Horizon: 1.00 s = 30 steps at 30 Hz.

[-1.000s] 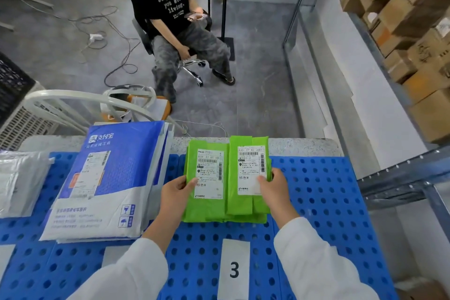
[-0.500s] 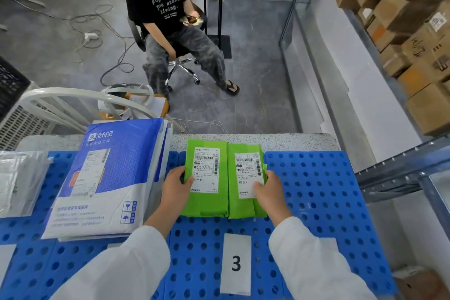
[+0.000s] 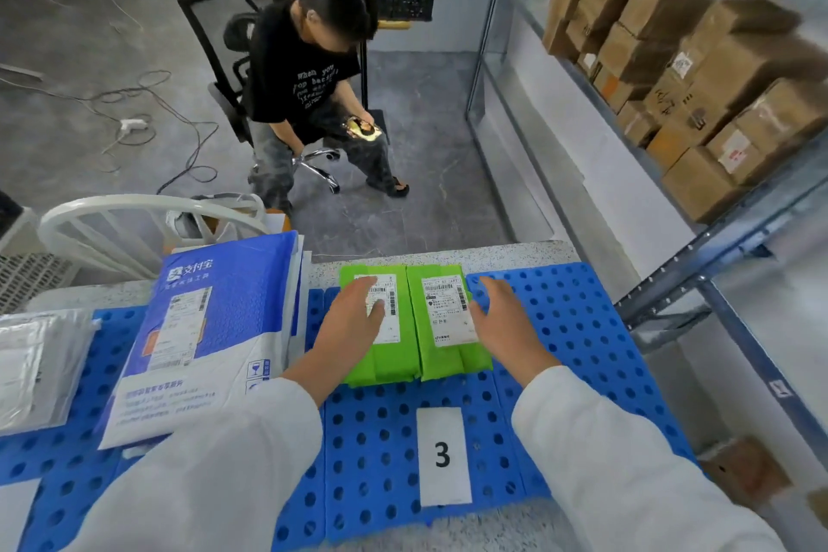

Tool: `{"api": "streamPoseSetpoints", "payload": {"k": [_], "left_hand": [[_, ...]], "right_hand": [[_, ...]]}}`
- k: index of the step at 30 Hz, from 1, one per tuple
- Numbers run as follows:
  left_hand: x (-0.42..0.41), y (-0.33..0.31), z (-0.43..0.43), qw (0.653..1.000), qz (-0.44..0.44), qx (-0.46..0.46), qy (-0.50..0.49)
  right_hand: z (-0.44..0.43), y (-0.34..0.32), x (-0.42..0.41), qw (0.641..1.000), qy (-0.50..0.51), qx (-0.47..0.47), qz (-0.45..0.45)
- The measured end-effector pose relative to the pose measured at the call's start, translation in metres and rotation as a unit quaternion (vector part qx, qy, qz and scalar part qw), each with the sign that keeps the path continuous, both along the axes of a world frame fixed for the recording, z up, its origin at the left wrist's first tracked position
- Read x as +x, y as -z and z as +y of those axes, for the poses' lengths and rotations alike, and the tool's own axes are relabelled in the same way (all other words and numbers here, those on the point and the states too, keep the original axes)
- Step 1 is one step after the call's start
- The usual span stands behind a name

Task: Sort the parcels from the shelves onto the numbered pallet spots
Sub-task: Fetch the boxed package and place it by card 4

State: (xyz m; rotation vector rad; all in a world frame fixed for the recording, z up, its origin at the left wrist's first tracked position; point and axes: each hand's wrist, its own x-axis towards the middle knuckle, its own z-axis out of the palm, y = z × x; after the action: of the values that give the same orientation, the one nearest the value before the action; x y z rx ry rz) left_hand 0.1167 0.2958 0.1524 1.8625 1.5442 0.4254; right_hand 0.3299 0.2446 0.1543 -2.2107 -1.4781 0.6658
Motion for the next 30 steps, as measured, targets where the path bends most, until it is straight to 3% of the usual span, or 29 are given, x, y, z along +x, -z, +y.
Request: {"api": "streamPoseSetpoints", "payload": {"k": [5, 12, 18, 30], "left_hand": [[0.024, -0.049, -0.014, 0.982, 0.046, 0.117, 0.141], [0.076, -0.152, -0.047, 0.926, 0.041, 0.284, 0.245], [0.139, -0.224, -0.098, 0.881, 0.025, 0.358, 0.307], [0.295, -0.313, -0.274, 0.789, -0.074, 0.42, 0.442]], "right_hand": [[-0.039, -0.048, 0.011, 0.991, 0.011, 0.053, -0.122], [-0.094, -0.145, 0.043, 0.977, 0.045, 0.14, -0.152], [-0.166, -0.216, 0.09, 0.962, 0.109, 0.191, -0.161], [-0.378, -0.306, 0.175, 0.899, 0.246, 0.22, -0.287]]}}
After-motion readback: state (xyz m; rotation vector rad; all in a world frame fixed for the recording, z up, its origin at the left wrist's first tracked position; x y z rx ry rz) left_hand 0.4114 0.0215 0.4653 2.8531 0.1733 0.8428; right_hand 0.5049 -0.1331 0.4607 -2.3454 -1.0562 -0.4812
